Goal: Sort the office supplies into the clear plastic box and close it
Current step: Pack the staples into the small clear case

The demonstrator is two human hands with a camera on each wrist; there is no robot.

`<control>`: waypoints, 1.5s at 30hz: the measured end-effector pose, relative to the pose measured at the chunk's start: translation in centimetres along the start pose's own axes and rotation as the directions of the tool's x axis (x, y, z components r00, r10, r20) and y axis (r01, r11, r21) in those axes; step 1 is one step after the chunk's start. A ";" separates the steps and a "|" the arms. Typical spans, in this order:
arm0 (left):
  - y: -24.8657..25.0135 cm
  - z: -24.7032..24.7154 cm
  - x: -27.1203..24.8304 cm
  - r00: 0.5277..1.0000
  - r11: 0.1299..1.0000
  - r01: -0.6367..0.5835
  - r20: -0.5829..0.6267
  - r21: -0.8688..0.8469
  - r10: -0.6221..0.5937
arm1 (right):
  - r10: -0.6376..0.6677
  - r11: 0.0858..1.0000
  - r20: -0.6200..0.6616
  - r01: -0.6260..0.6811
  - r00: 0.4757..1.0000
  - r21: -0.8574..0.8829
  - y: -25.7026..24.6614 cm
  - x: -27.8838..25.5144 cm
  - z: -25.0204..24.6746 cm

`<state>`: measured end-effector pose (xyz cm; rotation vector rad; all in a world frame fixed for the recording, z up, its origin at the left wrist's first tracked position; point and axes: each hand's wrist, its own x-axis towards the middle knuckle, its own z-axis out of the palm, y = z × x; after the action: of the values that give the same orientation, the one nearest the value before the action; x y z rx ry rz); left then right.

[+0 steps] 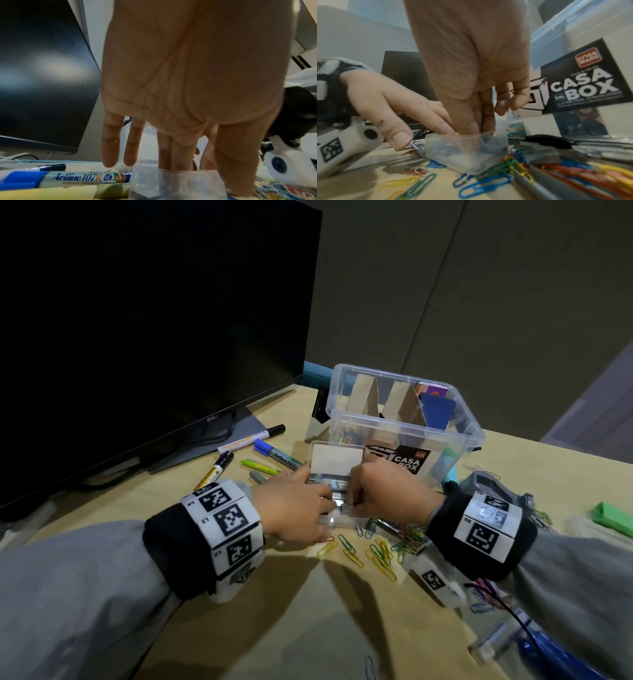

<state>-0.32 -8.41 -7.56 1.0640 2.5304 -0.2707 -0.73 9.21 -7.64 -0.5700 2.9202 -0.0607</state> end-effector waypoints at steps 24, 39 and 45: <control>-1.3 1.0 -1.6 0.994 1.000 0.003 -0.110 -0.008 -0.004 | -0.070 0.993 -0.022 0.068 0.997 -0.094 -0.6 0.8 0.8; -0.8 1.0 -1.3 0.993 0.998 0.043 -0.114 0.037 -0.038 | -0.003 1.000 -0.157 0.007 0.988 0.022 2.0 -0.6 -1.3; -0.4 0.5 -1.1 0.991 1.000 0.010 -0.137 -0.014 -0.012 | 0.060 0.998 -0.123 -0.058 0.991 0.021 3.7 -1.9 -1.7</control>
<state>0.24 -9.56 -7.52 1.0986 2.6561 -0.1895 -0.59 13.35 -5.97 -0.4941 3.0514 -0.1175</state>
